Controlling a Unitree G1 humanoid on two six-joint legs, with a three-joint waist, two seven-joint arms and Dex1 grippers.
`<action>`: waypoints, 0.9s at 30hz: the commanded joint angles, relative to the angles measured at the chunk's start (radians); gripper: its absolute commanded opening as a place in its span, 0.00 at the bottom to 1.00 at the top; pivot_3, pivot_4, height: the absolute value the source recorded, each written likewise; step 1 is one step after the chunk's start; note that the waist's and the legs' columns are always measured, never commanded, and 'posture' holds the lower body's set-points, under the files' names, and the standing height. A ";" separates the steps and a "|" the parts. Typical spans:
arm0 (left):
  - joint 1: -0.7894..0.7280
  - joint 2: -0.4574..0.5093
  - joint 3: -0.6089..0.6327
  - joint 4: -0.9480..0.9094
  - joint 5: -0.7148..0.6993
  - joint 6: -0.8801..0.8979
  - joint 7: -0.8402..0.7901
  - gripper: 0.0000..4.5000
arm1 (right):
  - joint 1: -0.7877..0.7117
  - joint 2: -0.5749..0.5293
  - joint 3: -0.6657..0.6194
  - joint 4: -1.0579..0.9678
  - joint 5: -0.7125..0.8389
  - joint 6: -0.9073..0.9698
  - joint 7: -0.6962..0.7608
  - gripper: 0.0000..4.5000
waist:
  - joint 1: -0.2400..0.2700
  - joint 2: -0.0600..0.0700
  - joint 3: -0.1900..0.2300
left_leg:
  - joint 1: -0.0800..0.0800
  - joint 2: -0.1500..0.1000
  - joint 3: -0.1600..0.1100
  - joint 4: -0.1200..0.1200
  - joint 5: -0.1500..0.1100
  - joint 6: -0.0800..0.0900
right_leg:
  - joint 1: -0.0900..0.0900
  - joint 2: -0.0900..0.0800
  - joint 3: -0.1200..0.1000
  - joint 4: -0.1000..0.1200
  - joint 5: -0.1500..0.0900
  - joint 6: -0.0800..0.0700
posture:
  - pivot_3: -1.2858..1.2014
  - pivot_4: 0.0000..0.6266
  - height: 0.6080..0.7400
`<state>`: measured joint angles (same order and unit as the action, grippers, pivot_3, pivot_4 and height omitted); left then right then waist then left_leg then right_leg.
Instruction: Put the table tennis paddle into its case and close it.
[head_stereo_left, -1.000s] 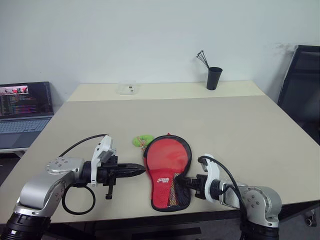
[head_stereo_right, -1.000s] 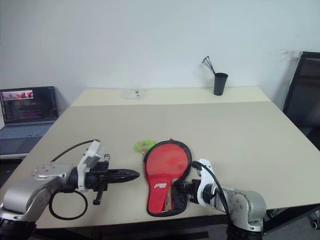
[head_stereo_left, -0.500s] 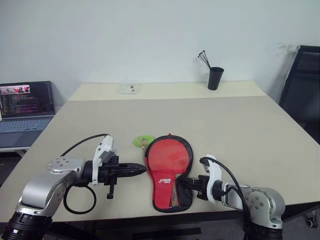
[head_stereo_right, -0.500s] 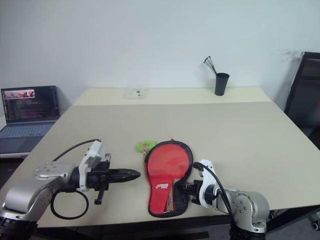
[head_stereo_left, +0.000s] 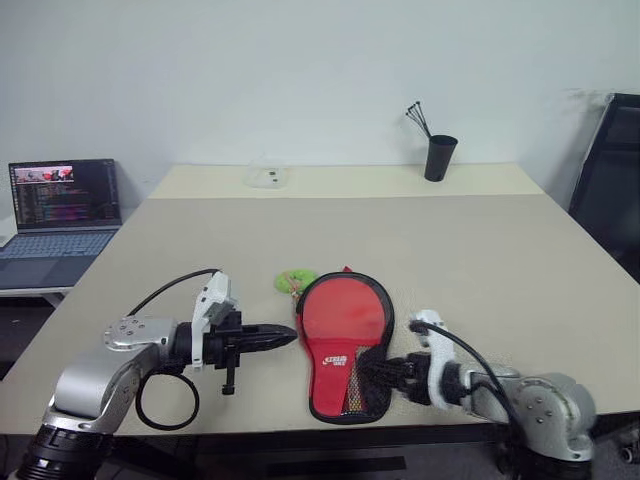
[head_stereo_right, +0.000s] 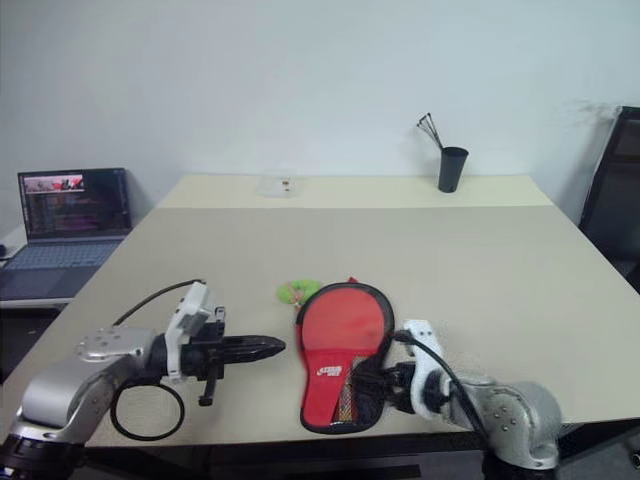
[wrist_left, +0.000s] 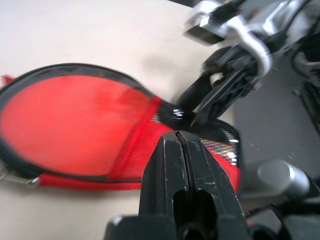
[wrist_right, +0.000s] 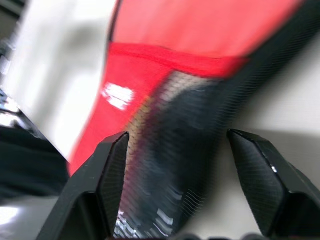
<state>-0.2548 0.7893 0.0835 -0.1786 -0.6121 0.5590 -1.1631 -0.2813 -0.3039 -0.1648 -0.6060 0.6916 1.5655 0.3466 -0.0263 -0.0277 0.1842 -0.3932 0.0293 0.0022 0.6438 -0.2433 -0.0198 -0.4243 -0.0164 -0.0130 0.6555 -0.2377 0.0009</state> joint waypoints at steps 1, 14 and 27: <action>-0.047 -0.027 0.029 0.029 0.029 -0.034 0.071 0.00 | -0.038 -0.148 0.042 -0.066 0.055 -0.160 0.176 0.76 | -0.001 -0.001 0.000 | 0.000 -0.001 0.000 0.000 0.000 0.000 | 0.000 -0.001 0.000 -0.002 0.000 0.001 | 0.52 0.24 1.00; -0.165 -0.105 -0.008 0.211 0.188 -0.111 0.236 0.43 | -0.229 -0.003 0.359 0.192 -0.130 -0.575 0.204 1.00 | 0.000 -0.001 0.000 | -0.004 0.001 0.001 0.000 0.000 0.001 | 0.000 0.007 0.000 -0.008 0.004 0.005 | 0.52 0.24 1.00; -0.498 -0.304 -0.041 0.701 0.364 -0.118 0.475 0.99 | -0.264 0.056 0.472 0.342 -0.300 -0.724 0.183 1.00 | 0.007 -0.002 -0.001 | -0.006 -0.002 0.002 0.003 0.000 0.001 | 0.000 -0.002 0.000 -0.008 0.007 0.010 | 0.52 0.24 1.00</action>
<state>-0.7163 0.4946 0.0440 0.4884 -0.2539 0.4467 -0.6881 -0.5315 -0.2554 0.3050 -0.2439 0.3952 0.8653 0.5217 -0.0192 -0.0301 0.1832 -0.3996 0.0272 0.0045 0.6467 -0.2435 -0.0193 -0.4244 -0.0182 -0.0132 0.6471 -0.2307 0.0107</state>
